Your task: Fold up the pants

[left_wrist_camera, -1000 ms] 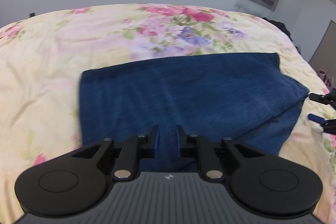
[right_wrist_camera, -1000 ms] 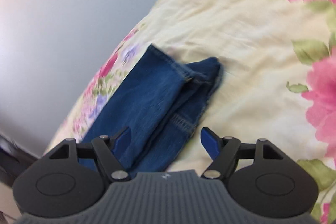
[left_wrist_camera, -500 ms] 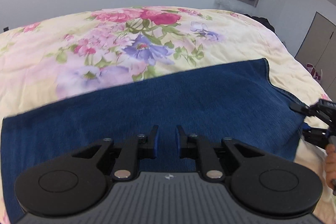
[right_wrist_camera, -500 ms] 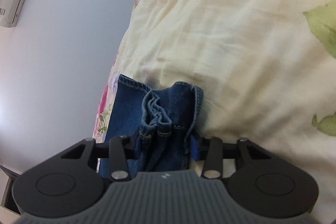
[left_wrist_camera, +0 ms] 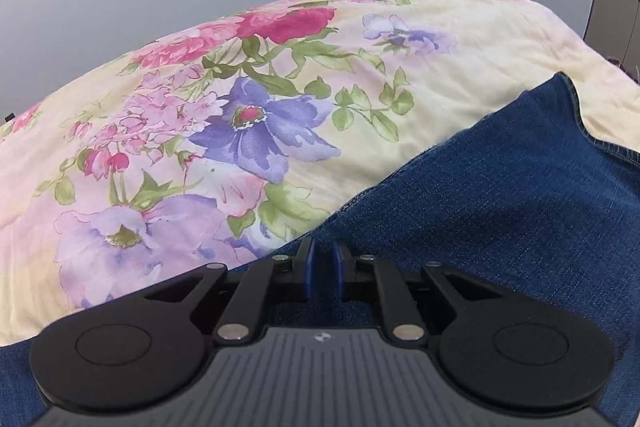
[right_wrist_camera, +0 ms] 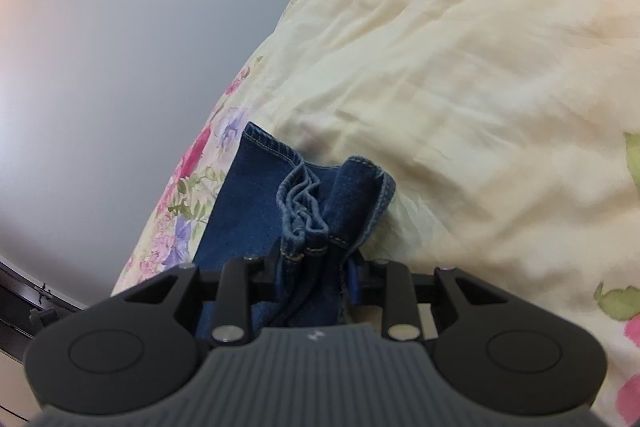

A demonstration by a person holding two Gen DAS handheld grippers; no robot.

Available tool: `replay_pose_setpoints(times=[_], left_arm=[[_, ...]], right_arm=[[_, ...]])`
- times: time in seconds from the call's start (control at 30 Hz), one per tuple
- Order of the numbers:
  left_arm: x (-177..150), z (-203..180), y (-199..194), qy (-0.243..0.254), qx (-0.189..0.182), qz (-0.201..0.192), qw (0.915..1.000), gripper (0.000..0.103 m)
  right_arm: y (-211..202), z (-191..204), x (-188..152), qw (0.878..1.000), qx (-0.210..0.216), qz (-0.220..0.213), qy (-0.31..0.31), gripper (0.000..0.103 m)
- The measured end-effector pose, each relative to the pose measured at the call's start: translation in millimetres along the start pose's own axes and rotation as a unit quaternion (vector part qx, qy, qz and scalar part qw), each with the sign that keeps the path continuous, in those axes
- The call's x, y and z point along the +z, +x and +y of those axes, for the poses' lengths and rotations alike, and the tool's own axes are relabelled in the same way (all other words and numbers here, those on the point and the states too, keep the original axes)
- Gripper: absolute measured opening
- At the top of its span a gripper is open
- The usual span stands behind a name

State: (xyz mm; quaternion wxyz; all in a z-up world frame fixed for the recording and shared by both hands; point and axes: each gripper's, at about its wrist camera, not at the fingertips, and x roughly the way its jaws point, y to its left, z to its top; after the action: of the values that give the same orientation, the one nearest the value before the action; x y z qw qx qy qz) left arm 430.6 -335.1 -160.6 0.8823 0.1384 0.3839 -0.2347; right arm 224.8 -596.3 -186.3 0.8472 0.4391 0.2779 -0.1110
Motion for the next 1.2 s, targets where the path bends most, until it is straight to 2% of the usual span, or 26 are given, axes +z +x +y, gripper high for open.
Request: replay_pose_setpoints(times=[0.07, 0.17, 0.33, 0.47, 0.53, 0.7, 0.9, 1.03, 1.2], left_arm=[[0, 0, -9, -0.005, 0.004, -0.001, 1.0000, 0.016], [-5, -4, -33, -0.007, -0.008, 0.011, 0.9999, 0.017], [-47, -23, -74, 0.024, -0.033, 0.013, 0.9991, 0.016], [-68, -37, -102, 0.013, -0.060, 0.005, 0.9981, 0.014], [-73, -46, -106, 0.017, -0.063, 0.002, 0.9979, 0.007], [-77, -45, -85, -0.010, -0.071, 0.035, 0.9968, 0.006], [-85, -40, -102, -0.014, -0.090, 0.037, 0.9951, 0.006], [-102, -27, -124, -0.026, -0.119, 0.048, 0.9913, 0.013], [-112, 20, -175, -0.050, -0.096, 0.013, 0.9941, 0.014]], right_arm=[[1, 5, 0, 1.000, -0.016, 0.003, -0.010, 0.023], [-3, 7, 2, 1.000, -0.018, 0.005, -0.002, 0.022], [-5, 22, 3, 0.999, -0.036, 0.000, -0.032, 0.020], [-5, 25, 4, 0.999, -0.046, 0.000, -0.030, 0.020], [-6, 27, 4, 0.998, -0.048, 0.000, -0.037, 0.019], [-12, 41, 4, 0.996, -0.040, -0.010, -0.075, 0.016], [-35, 79, 0, 0.988, -0.028, -0.038, -0.150, 0.014], [-55, 123, -12, 0.973, -0.021, -0.064, -0.222, 0.013], [-76, 180, -35, 0.950, -0.013, -0.090, -0.297, 0.013]])
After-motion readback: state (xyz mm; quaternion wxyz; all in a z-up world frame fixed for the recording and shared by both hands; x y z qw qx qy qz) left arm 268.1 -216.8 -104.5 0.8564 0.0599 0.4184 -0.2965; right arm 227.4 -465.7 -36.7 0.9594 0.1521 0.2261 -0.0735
